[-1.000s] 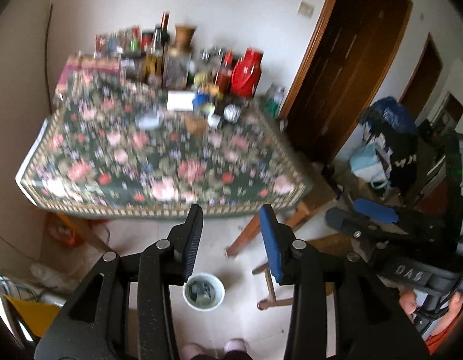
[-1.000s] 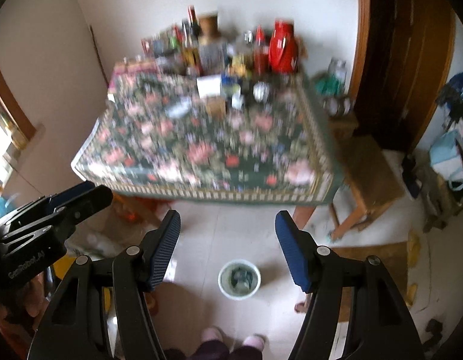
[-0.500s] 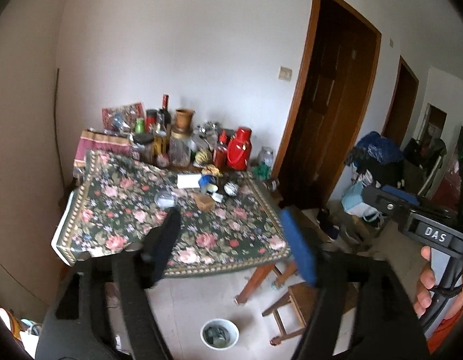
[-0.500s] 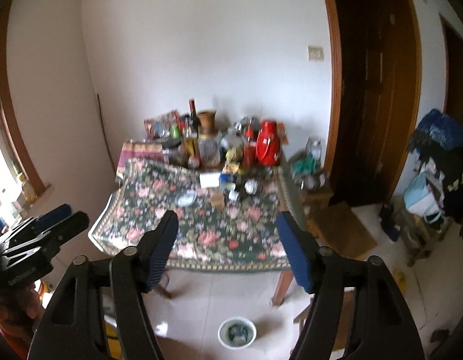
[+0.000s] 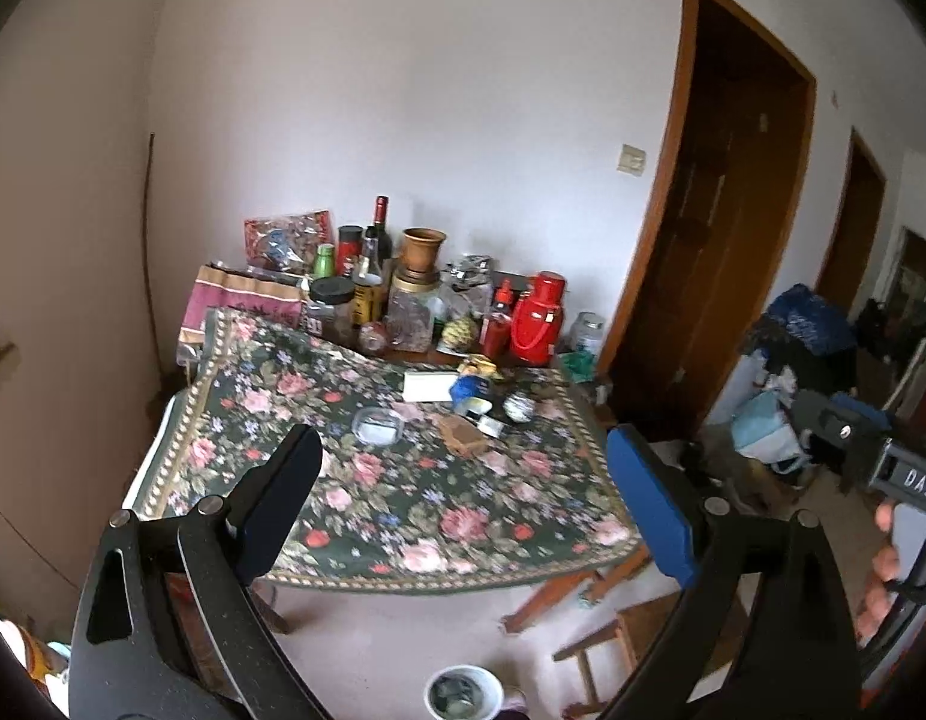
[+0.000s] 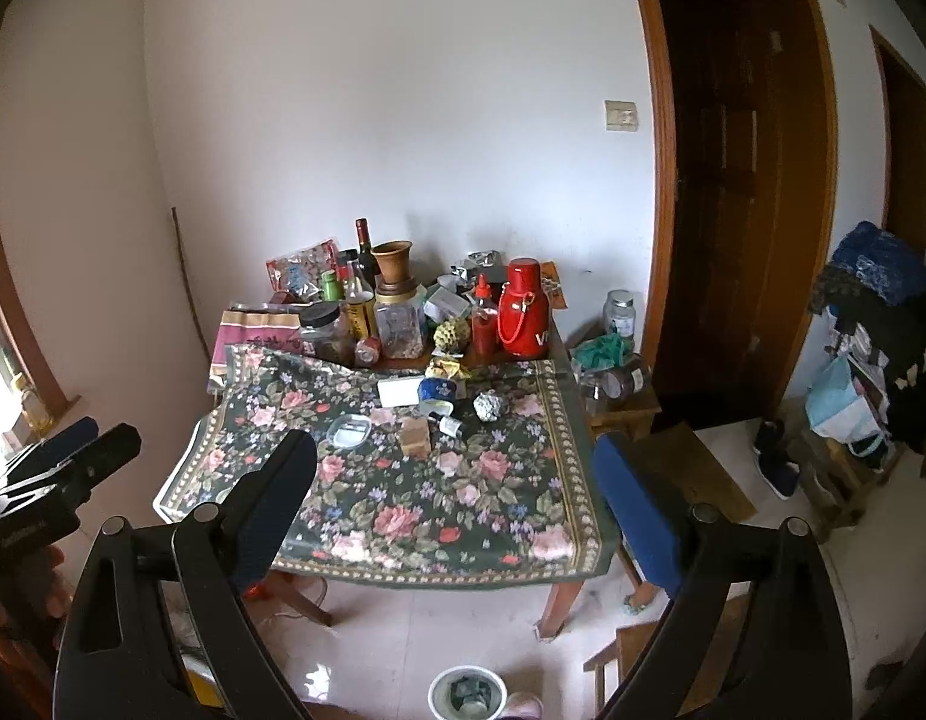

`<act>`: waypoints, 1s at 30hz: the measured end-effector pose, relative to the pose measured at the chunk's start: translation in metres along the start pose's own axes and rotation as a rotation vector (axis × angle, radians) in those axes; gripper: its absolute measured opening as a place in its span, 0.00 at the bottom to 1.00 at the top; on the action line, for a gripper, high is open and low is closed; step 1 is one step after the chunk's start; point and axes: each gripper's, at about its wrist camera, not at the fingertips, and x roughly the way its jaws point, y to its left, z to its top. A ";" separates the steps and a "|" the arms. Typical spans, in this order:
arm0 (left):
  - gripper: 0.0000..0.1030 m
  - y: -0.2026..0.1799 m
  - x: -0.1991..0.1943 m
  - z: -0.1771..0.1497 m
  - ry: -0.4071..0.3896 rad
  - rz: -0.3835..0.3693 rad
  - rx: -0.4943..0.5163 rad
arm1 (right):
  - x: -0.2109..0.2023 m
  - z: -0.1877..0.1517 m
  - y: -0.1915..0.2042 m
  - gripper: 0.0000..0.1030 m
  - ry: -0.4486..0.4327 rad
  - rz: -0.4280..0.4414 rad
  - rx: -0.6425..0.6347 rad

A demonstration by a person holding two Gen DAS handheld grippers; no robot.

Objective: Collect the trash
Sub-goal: 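Raise both tools back toward the table, then grasp the clear plastic container with the left tool while the right tool grasps the foil ball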

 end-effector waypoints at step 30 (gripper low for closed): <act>0.93 -0.006 0.231 0.054 0.182 0.169 -0.077 | 0.202 0.072 -0.073 0.90 0.207 0.084 -0.047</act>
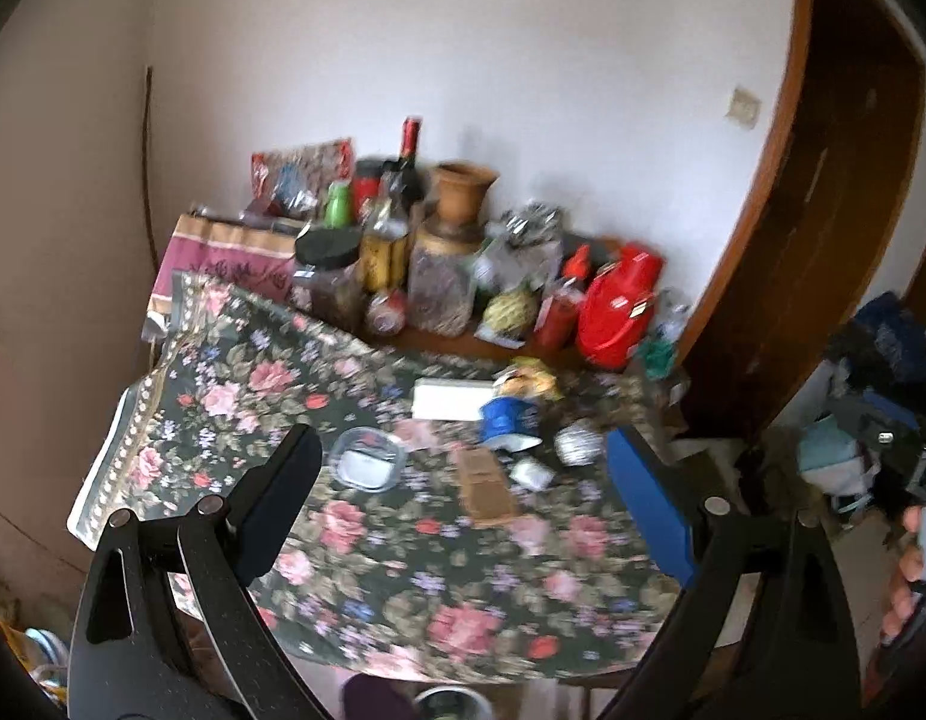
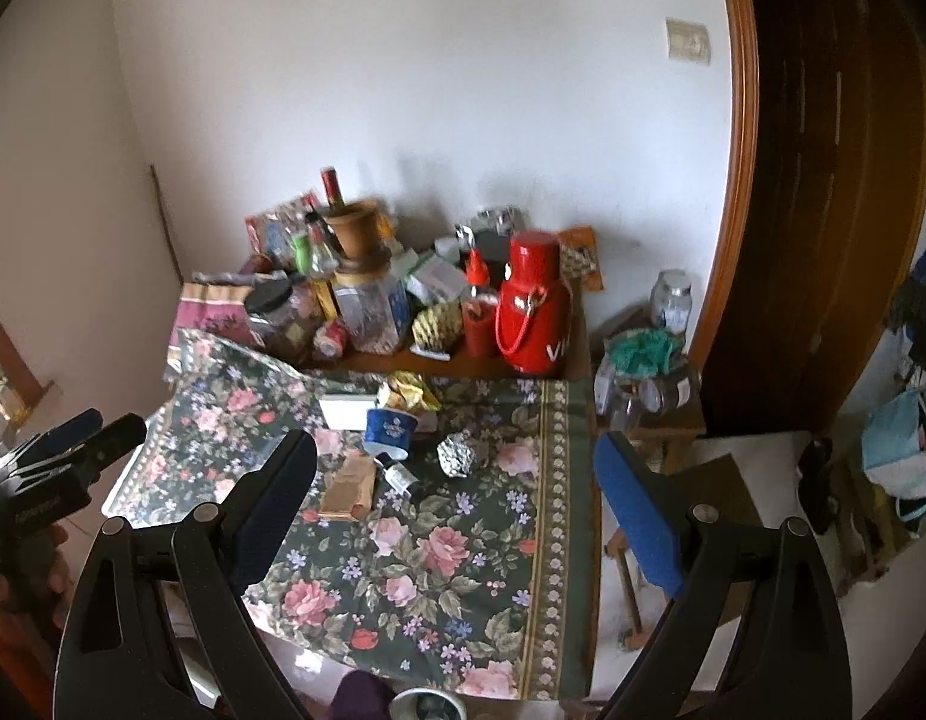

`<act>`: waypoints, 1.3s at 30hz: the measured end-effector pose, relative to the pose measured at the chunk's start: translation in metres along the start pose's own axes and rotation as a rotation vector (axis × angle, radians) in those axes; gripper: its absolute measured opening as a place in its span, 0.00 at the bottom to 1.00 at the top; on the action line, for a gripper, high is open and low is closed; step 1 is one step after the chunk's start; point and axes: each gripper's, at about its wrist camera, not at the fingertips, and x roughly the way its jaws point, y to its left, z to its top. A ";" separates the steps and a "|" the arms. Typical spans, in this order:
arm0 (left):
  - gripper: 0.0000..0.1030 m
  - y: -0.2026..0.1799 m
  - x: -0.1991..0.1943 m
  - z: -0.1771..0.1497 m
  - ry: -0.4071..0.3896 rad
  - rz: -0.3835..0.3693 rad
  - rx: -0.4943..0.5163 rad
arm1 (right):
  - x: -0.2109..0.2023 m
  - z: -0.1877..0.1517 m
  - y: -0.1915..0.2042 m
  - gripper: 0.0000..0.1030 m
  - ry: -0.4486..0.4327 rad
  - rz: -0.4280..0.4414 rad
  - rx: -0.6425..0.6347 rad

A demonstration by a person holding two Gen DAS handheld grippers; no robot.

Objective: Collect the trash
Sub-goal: 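Grasp the clear plastic container with the left tool while the right tool grasps the foil ball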

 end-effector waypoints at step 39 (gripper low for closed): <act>0.02 0.128 0.284 -0.041 0.531 -0.099 -0.039 | 0.291 -0.040 -0.013 0.57 0.471 -0.168 0.284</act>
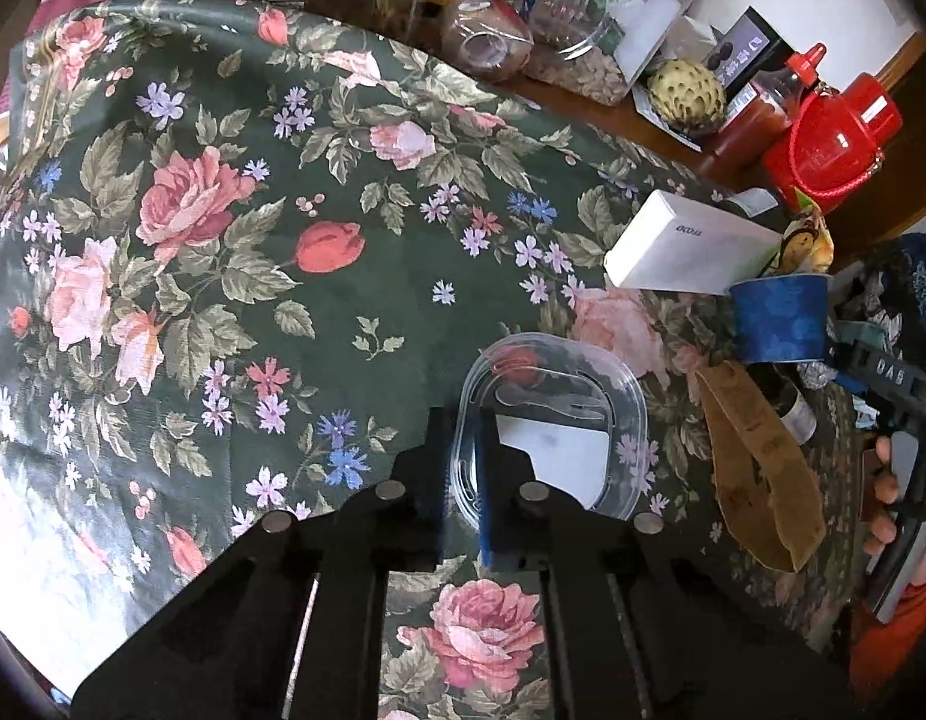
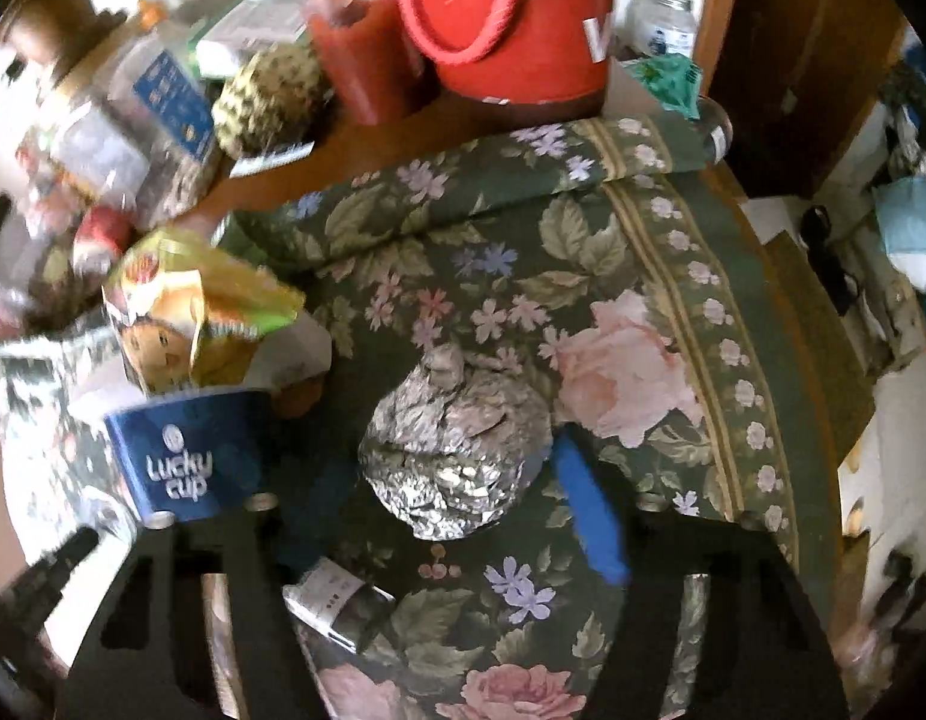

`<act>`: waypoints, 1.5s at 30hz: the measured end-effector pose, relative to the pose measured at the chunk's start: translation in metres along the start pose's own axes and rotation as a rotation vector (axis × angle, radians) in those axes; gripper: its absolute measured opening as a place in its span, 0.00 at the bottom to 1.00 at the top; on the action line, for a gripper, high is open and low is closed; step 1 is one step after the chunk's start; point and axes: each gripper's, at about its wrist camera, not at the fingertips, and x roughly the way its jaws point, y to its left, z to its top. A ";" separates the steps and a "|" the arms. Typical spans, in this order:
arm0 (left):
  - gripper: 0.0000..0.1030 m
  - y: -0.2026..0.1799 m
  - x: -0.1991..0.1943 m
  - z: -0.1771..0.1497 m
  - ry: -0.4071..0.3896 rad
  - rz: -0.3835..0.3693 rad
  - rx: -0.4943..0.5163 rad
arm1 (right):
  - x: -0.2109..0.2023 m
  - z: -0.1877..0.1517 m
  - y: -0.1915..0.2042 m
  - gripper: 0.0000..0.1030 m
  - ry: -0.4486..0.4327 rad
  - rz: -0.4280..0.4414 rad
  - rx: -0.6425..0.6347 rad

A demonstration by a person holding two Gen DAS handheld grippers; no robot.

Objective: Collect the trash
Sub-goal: 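Grasp the clear plastic container with the left tool while the right tool grasps the foil ball, then carry the container and foil ball down toward the white bucket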

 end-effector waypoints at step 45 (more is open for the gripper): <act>0.00 -0.217 -0.317 -0.158 -0.688 -0.015 0.100 | -0.331 -0.118 -0.070 0.54 -0.640 0.271 -0.313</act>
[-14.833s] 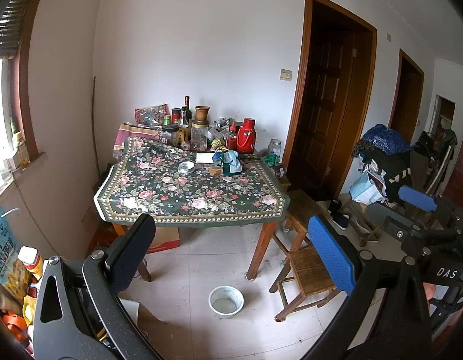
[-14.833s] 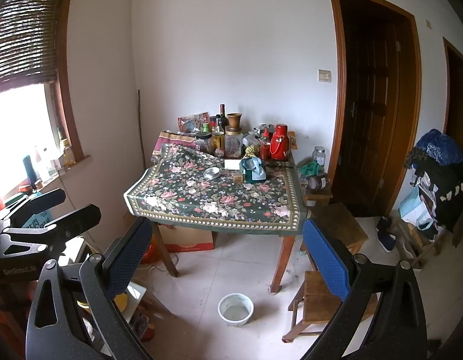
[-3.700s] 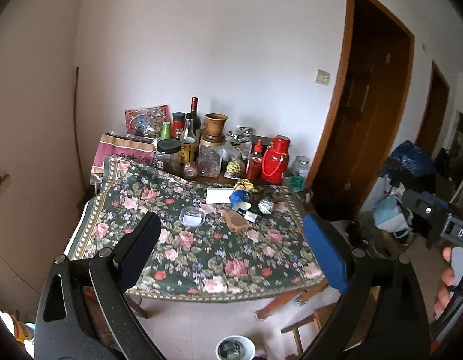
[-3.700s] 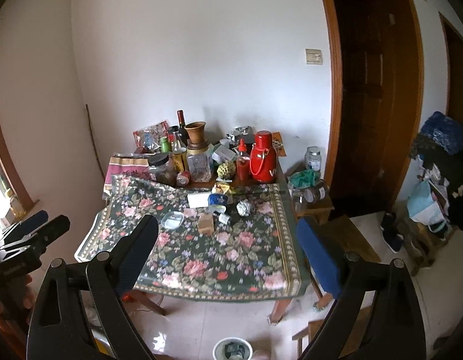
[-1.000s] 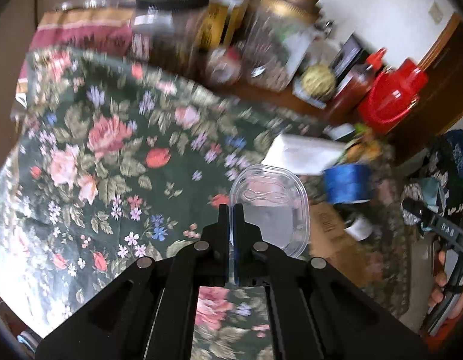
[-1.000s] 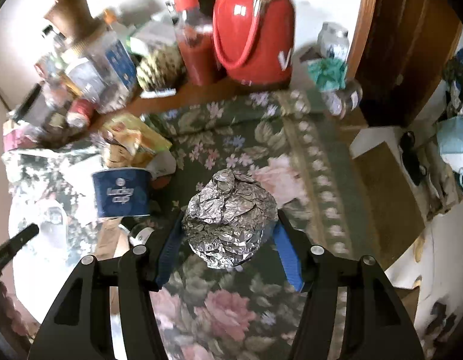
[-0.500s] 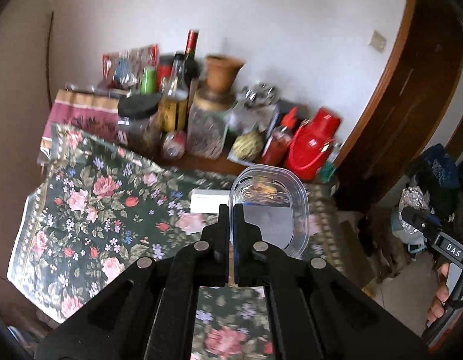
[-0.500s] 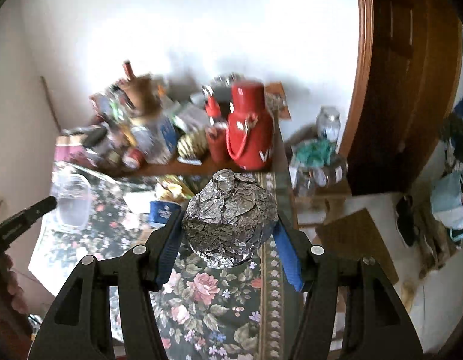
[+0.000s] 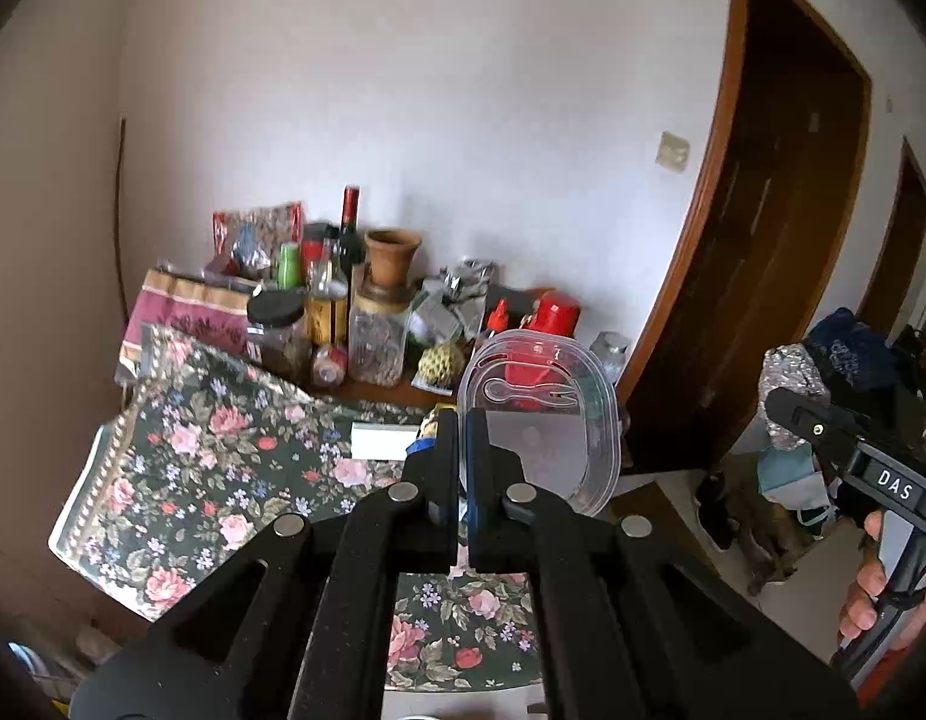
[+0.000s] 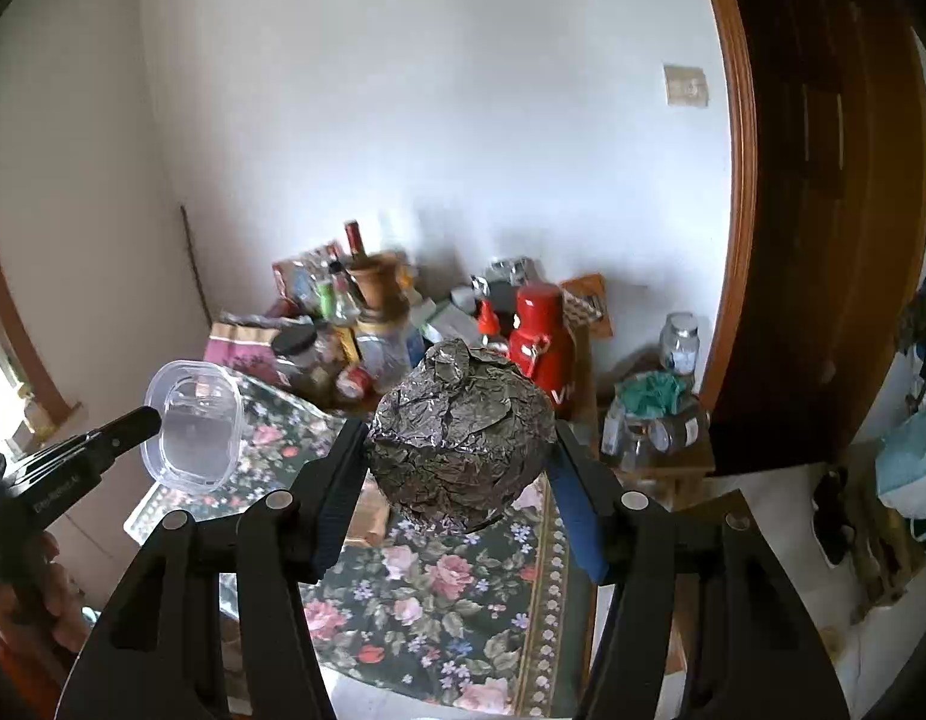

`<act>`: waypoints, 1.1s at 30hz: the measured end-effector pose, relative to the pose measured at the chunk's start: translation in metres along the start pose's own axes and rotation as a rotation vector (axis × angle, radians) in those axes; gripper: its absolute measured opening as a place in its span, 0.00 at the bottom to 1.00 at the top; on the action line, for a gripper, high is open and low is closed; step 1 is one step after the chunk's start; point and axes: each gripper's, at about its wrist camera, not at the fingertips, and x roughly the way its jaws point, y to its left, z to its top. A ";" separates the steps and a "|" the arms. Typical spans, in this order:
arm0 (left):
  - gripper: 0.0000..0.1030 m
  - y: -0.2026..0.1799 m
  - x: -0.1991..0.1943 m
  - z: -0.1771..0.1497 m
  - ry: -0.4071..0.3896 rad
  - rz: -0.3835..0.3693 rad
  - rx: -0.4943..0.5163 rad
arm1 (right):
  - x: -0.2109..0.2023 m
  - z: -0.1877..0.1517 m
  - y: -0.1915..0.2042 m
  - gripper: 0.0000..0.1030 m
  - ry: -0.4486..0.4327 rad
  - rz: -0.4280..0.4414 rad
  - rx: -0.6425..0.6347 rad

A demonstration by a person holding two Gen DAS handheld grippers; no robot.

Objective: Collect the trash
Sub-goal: 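Carry the container and foil ball down toward the white bucket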

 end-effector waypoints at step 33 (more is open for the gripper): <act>0.00 0.105 -0.218 -0.132 0.082 -0.164 0.067 | -0.151 -0.153 0.171 0.54 0.074 -0.110 0.100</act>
